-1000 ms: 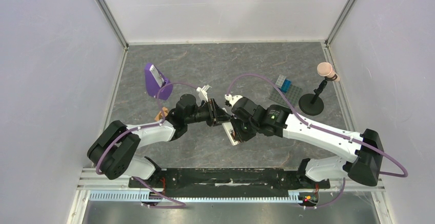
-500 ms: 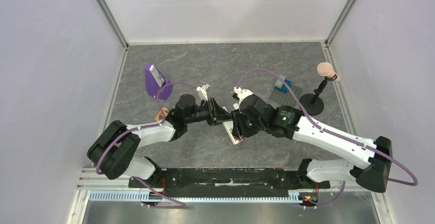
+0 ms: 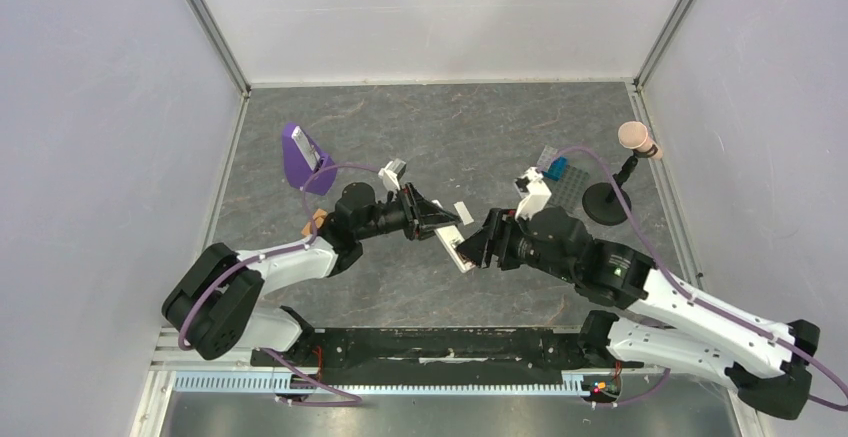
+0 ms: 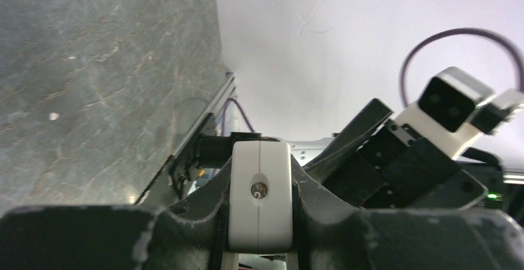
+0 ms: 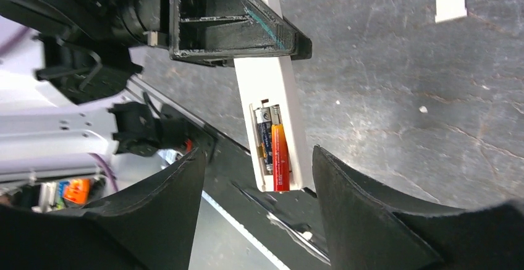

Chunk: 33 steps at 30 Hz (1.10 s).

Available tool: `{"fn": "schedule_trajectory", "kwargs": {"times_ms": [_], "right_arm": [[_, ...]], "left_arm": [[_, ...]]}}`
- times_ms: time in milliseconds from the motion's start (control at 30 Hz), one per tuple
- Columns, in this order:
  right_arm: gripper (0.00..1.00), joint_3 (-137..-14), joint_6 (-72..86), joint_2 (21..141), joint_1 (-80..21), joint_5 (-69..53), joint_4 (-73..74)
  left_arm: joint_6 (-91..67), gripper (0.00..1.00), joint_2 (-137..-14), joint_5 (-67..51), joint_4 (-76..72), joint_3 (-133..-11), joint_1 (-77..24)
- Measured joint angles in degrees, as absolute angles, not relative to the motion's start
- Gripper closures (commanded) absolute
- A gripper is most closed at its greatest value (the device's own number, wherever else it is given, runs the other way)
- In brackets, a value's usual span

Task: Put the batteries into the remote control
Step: Load the battery into the remote control.

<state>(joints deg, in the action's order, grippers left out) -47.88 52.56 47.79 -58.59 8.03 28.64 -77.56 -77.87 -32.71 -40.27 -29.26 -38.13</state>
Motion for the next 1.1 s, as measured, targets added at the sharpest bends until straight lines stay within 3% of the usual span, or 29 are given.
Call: {"fn": "schedule_trajectory", "kwargs": {"times_ms": [400, 1100], "right_arm": [[0.26, -41.80, 58.41, 38.74, -58.59, 12.60, 17.47], [0.34, -34.22, 66.48, 33.19, -58.59, 17.04, 2.44]], "left_arm": [[-93.80, 0.98, -76.88, -27.22, -50.39, -29.89, -38.13], [-103.09, 0.98, -76.34, -22.70, -58.92, -29.34, -38.13]]}}
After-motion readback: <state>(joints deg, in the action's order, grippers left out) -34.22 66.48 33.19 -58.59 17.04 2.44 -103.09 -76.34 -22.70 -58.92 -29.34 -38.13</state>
